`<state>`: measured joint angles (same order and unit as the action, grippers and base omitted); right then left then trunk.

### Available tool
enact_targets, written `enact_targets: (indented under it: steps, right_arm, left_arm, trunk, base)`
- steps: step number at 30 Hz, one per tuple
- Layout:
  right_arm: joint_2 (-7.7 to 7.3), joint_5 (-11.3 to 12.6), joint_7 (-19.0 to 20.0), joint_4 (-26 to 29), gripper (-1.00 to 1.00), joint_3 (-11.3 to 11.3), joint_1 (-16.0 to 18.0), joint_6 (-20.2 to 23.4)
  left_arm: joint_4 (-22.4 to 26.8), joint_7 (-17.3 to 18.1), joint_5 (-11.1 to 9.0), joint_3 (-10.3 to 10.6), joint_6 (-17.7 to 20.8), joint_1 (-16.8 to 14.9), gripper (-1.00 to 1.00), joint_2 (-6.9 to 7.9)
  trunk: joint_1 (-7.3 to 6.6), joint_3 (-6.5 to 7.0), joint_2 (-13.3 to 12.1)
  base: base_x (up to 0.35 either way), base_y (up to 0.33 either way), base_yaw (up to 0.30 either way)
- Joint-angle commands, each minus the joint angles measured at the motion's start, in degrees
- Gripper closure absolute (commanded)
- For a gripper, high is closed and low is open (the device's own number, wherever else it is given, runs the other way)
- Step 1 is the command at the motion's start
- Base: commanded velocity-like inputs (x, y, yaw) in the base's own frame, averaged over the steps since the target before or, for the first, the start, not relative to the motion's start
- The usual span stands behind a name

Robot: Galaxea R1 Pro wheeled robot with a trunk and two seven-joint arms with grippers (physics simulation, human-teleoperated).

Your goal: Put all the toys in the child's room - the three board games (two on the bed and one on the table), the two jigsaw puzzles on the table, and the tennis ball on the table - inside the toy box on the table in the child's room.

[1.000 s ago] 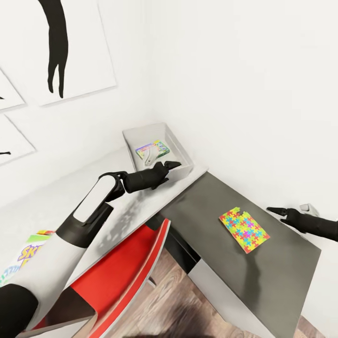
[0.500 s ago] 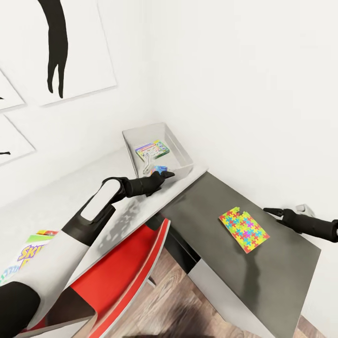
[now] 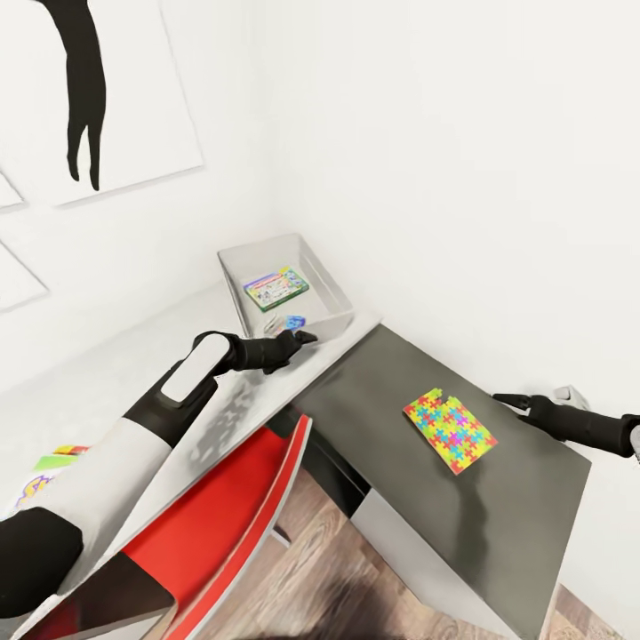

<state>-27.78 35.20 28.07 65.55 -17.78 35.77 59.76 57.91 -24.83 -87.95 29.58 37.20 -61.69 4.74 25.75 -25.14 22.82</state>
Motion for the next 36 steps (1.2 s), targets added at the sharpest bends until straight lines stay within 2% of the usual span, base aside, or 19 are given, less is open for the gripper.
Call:
enact_targets:
  steps: [1,6,11,36]
  right_arm:
    - [0.01,-0.5,0.6,0.0,-1.0,-0.1,0.1,0.2]
    - [0.06,-0.5,0.6,0.1,-1.0,0.3,0.1,0.2]
    - [0.07,-0.5,0.6,0.2,-1.0,0.5,0.0,0.2]
    - [0.01,-0.5,0.6,0.3,-1.0,0.6,0.0,0.2]
  left_arm:
    - [0.1,-0.5,-0.6,0.1,-0.1,-0.1,-1.0,0.07]
    - [-2.0,-0.4,-0.1,0.0,4.1,-1.7,-1.0,0.53]
    - [-2.7,-0.4,0.1,0.0,5.7,-2.2,-1.0,0.73]
    - [-2.9,-0.3,0.2,-0.1,7.2,-2.9,-1.0,1.2]
  trunk:
    - [0.03,-0.06,0.1]
    - [0.03,0.1,0.1]
    - [0.03,0.28,0.1]
    - [0.03,1.22,0.1]
  base:
    - [0.0,0.0,-0.209]
    - [0.0,0.0,-0.233]
    - [0.0,0.0,-0.251]
    - [0.0,0.0,-0.266]
